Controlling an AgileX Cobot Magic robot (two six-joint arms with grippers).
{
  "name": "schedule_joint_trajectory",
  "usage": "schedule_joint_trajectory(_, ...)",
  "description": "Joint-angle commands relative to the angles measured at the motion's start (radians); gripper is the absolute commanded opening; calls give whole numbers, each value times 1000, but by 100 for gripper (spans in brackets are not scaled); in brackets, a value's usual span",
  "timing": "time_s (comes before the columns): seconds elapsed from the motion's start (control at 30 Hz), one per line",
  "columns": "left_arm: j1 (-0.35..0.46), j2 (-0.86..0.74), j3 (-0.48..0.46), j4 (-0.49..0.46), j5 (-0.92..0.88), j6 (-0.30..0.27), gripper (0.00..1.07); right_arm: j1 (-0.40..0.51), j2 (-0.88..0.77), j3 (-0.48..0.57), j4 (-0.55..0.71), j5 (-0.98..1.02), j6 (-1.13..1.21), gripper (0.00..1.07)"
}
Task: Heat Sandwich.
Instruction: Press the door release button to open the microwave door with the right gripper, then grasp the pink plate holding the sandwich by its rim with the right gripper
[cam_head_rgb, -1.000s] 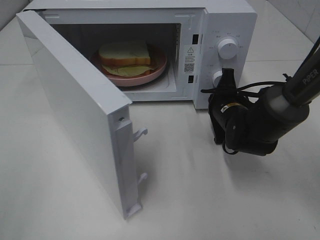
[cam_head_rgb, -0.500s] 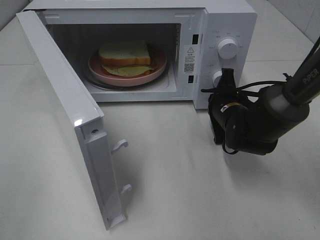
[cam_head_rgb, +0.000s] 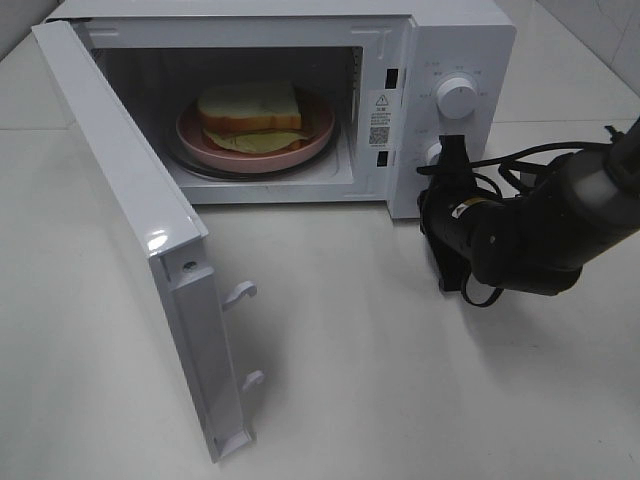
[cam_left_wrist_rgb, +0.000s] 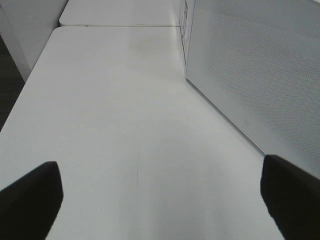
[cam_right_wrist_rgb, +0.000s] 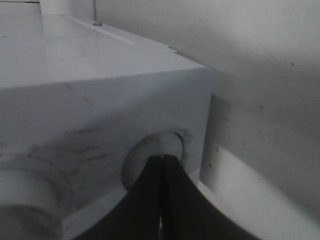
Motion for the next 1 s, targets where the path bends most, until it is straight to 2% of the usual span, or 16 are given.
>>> schedule_joint_trajectory(0.03, 1, -23, 2, -1, -9, -9, 103, 1, -56, 37, -34, 42, -34, 0)
schedule_joint_trajectory(0.27, 1, -23, 2, -1, -9, -9, 103, 1, -155, 103, -48, 138, -107, 0)
schedule_joint_trajectory(0.33, 1, -23, 2, -1, -9, -9, 103, 1, -218, 117, -48, 221, -191, 1)
schedule_joint_trajectory(0.4, 1, -23, 2, -1, -9, -9, 103, 1, -236, 117, -48, 249, -222, 1)
schedule_joint_trajectory(0.63, 1, -23, 2, -1, -9, -9, 103, 1, -402, 117, -48, 560, -554, 3)
schedule_joint_trajectory(0.73, 1, -23, 2, -1, -9, -9, 103, 1, -430, 117, -48, 609, -626, 4)
schedule_joint_trajectory(0.8, 1, -23, 2, -1, -9, -9, 103, 0, -468, 104, -50, 701, -734, 6)
schedule_joint_trajectory(1.0, 1, -23, 2, -1, -9, -9, 103, 0, -499, 38, -88, 888, -847, 8)
